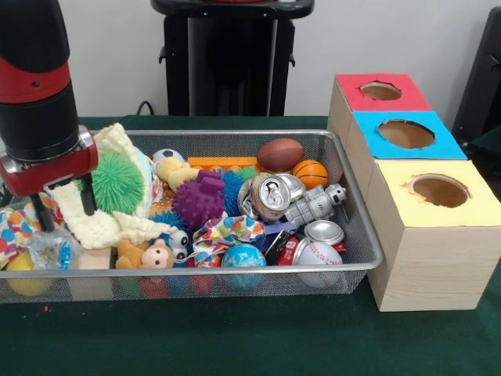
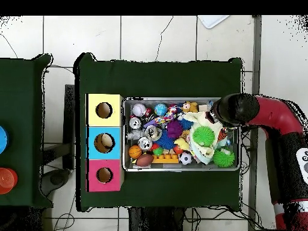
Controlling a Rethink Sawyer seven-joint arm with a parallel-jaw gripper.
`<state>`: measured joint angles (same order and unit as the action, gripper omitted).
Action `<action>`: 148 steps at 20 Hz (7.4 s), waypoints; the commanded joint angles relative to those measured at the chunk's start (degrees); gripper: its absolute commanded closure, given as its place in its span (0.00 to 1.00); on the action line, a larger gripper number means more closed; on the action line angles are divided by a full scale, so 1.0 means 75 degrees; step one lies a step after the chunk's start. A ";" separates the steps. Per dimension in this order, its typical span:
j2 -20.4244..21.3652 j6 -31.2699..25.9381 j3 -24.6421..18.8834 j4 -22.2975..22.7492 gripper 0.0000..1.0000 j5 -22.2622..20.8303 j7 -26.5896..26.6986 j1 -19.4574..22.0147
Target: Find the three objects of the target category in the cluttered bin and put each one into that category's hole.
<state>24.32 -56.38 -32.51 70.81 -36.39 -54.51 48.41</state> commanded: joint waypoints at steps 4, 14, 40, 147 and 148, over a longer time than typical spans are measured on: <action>0.0067 0.0108 -0.0435 0.0142 0.00 -0.0154 0.1590 -0.0063; -0.0024 -0.0093 -0.0686 -0.0012 0.00 0.0093 0.1665 -0.0094; -0.0662 -0.0431 -0.0475 -0.1254 0.00 -0.0830 0.2221 -0.0446; 0.4019 0.2906 0.2771 0.6515 1.00 0.3609 -0.5220 -0.3532; 0.4070 0.2918 0.2896 0.6544 1.00 0.3679 -0.5324 -0.3702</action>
<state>54.86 -36.47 -15.87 108.78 -13.05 -72.78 23.82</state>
